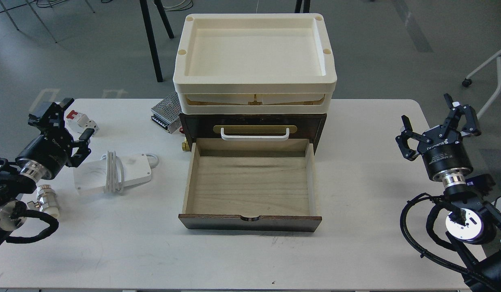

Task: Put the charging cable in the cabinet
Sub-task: 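Move the left hand toward the white charging adapter with cable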

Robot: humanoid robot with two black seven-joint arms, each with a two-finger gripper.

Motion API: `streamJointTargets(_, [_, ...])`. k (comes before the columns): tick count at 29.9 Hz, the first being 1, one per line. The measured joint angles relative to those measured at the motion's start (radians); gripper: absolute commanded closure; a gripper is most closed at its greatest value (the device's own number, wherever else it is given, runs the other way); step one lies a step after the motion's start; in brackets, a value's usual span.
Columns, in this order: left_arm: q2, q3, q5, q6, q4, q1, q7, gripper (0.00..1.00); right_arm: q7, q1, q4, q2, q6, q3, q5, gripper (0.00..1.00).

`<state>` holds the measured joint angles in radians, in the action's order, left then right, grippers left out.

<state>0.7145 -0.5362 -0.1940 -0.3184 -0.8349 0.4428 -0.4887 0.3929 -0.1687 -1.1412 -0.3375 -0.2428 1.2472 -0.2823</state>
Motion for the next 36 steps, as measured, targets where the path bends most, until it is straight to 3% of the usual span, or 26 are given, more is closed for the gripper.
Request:
streamJointTargets(10, [-0.022,0.007,-0.017,-0.035,0.051,0.007,0.0,0.01,0.0,0.0,0.0,0.0,0.0,0.0,0.0,0.0])
streamJointTargets(16, [0.137,0.006,-0.172,-0.072,0.043,0.058,0.0,0.01,0.0,0.0,0.0,0.0,0.0,0.001,0.0,0.01])
streamJointTargets(22, [0.287,0.007,-0.555,-0.07,0.032,0.187,0.0,0.01,0.0,0.0,0.0,0.0,-0.001,0.002,0.0,0.01])
streamJointTargets(27, [0.343,0.01,-0.944,-0.062,-0.027,0.287,0.0,0.01,0.0,0.0,0.0,0.0,-0.004,0.002,0.0,0.0])
streamJointTargets(36, [0.339,0.04,-1.566,0.034,-0.222,0.279,0.0,0.02,0.0,0.0,0.0,0.0,-0.006,0.0,0.0,0.01])
